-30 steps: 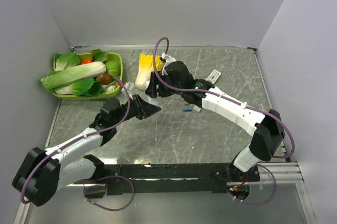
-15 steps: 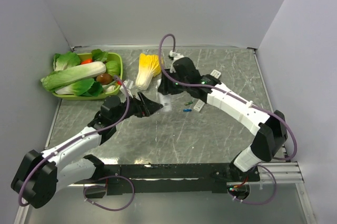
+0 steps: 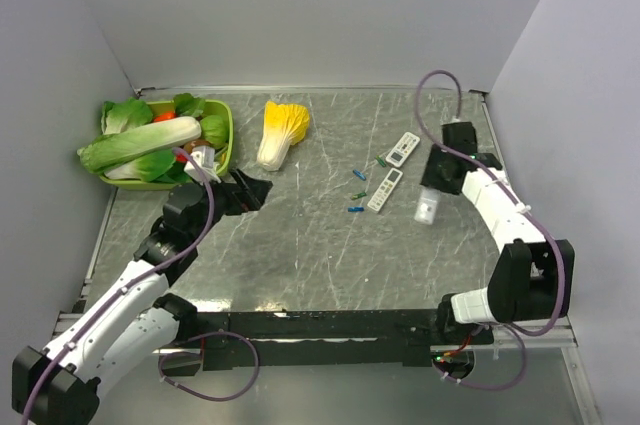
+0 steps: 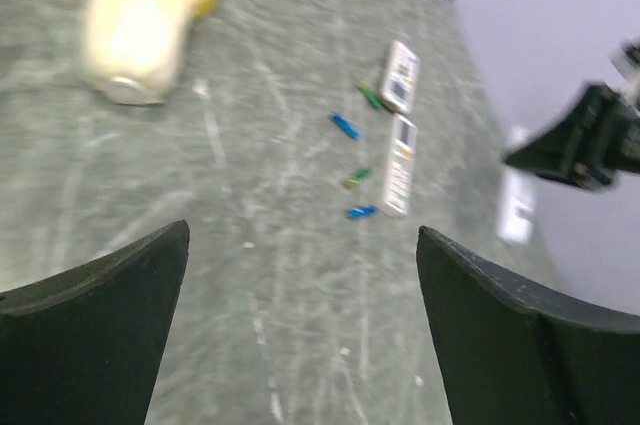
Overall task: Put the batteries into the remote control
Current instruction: Place the remote control at the center of the board.
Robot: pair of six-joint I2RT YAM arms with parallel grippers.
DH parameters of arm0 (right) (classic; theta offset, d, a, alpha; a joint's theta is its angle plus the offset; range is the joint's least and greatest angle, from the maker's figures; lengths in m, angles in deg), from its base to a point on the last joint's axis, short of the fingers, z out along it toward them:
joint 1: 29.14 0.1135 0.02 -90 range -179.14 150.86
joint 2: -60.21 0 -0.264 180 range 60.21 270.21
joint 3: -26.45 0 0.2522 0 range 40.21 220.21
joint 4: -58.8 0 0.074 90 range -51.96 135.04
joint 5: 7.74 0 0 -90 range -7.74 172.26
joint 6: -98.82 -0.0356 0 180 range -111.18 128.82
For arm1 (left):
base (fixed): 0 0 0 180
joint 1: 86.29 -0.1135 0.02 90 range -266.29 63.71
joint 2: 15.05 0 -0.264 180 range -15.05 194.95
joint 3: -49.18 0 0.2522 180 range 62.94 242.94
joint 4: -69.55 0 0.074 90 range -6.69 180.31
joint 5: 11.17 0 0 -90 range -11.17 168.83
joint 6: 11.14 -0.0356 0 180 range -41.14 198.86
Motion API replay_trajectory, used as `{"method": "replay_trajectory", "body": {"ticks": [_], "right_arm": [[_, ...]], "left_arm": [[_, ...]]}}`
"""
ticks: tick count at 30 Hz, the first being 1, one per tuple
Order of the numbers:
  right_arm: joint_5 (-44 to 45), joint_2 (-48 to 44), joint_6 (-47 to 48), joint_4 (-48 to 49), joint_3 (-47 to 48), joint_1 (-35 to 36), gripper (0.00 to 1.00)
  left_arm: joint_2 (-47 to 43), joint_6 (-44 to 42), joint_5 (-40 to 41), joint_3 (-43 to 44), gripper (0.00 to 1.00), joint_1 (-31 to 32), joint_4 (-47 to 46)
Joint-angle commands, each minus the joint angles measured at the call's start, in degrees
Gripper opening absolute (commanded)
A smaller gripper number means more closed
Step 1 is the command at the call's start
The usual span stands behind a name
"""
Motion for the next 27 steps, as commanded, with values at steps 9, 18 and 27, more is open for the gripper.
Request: {"method": "replay_trajectory", "body": {"ticks": [9, 18, 27], "right_arm": [[0.7, 14.3, 5.3, 1.4, 1.0, -18.0, 0.03], [-1.6, 23.1, 8.2, 2.7, 2.5, -21.0, 0.20], [-3.2, 22.3, 8.3, 3.7, 1.0, -21.2, 0.62]], "left_arm": [[-5.3, -6.7, 7.1, -0.1, 0.97, -2.1, 5.9], [-6.7, -6.8, 7.1, -0.3, 0.97, -2.1, 5.8], [-6.4, -7.1, 6.3, -0.4, 0.97, -2.1, 5.2]]}}
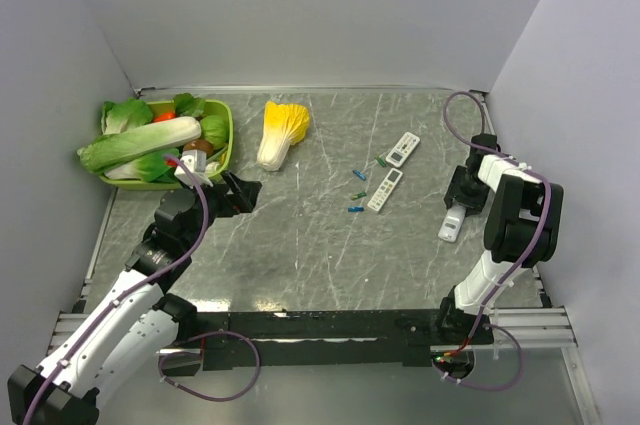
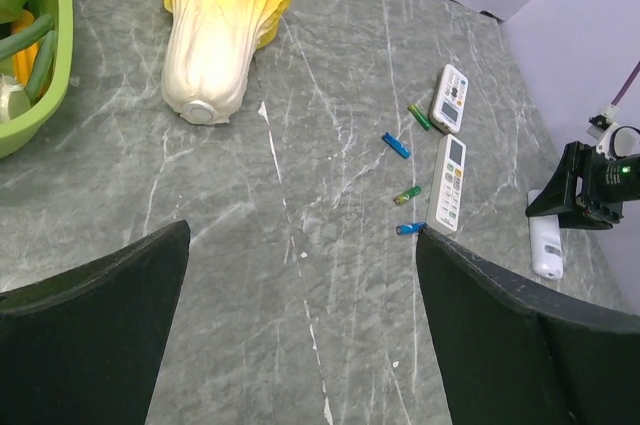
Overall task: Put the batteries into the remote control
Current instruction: Place the remote control at the center of the board, then pick up the remote control from the center of the board.
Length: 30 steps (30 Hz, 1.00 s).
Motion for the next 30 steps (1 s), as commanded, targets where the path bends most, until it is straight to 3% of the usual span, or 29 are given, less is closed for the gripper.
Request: {"method": "replay_trajectory", "body": {"ticks": [1, 6, 7, 12, 17, 22, 30], "right_arm": [[-0.6, -0.8, 0.5, 1.4, 0.5, -0.3, 0.69], [0.7, -4.5, -1.3, -1.0, 3.6, -0.3, 0.91], [1.2, -5.3, -1.6, -1.9, 4.2, -0.2, 0.99], [2.5, -12.4, -5.4, -0.9, 6.3, 0.8, 1.00], [-7.2, -16.4, -4.2, 5.2, 8.1, 3.3, 1.00], [-2.3, -11.2, -4.6, 3.8, 14.0, 8.8, 1.00], [1.7, 6.6, -12.7, -3.6, 31.0, 16.6, 0.99]], "left_arm": [[-0.4, -1.1, 0.2, -0.2, 0.97, -0.2, -0.9], [0.1, -1.1, 0.0, -0.3, 0.97, -0.2, -1.1], [0.2, -1.1, 0.0, -0.3, 0.97, -0.2, -1.0], [0.8, -1.0, 0.1, -0.3, 0.97, -0.2, -1.0], [1.6, -0.9, -0.2, -0.3, 0.97, -0.2, -1.1], [2.4, -0.6, -0.5, -0.5, 0.97, -0.2, -1.0], [2.9, 1.3, -1.6, 0.2, 0.97, -0.3, 1.2]]}}
